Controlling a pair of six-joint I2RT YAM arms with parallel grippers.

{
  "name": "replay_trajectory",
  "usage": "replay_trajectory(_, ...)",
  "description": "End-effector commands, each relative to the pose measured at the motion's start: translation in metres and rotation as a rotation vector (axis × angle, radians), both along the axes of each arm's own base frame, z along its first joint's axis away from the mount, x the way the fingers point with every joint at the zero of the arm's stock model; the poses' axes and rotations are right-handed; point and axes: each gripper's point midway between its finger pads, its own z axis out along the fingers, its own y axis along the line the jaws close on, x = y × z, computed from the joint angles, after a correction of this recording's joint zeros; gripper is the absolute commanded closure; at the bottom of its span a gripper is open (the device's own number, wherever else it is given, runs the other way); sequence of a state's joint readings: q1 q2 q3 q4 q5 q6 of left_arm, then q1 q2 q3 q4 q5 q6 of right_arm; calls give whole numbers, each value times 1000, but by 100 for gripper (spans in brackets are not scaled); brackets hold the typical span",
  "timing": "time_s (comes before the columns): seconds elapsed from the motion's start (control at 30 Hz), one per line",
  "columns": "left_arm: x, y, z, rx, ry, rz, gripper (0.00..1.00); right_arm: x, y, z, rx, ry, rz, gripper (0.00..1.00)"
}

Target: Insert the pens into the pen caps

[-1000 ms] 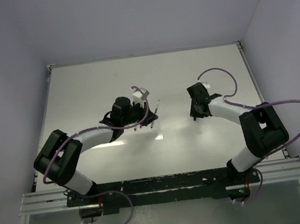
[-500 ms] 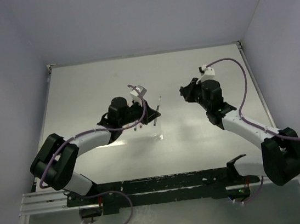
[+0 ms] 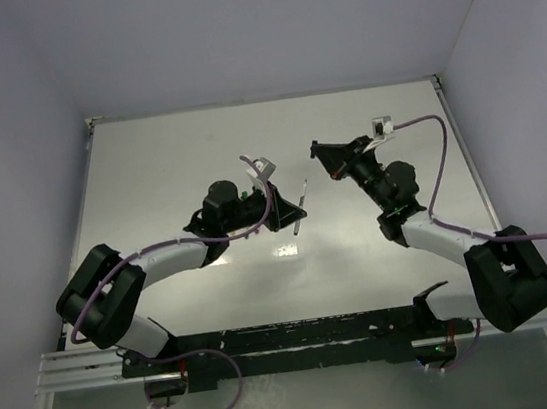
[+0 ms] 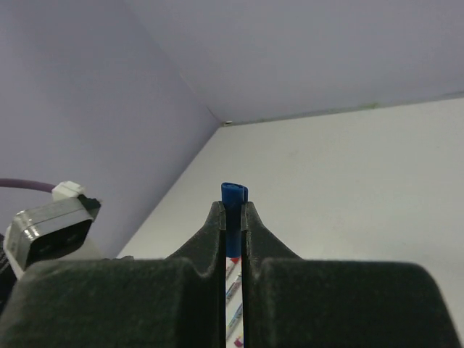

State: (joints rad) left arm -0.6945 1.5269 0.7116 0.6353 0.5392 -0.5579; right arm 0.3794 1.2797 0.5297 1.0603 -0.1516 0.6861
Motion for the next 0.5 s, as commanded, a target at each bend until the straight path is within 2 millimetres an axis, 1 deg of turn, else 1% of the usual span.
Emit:
replay_trajectory(0.0,5,-10,37,-96,-61,-19,100,-19,13,40,108,-145,113,100)
replay_trajectory(0.23,8,-12,44,-122,-64,-6,100,-31,15,34,136,-147,158,100)
replay_trajectory(0.47,10,-15,46,-145,-55,-9,100,-38,16,36,174,-154,183,100)
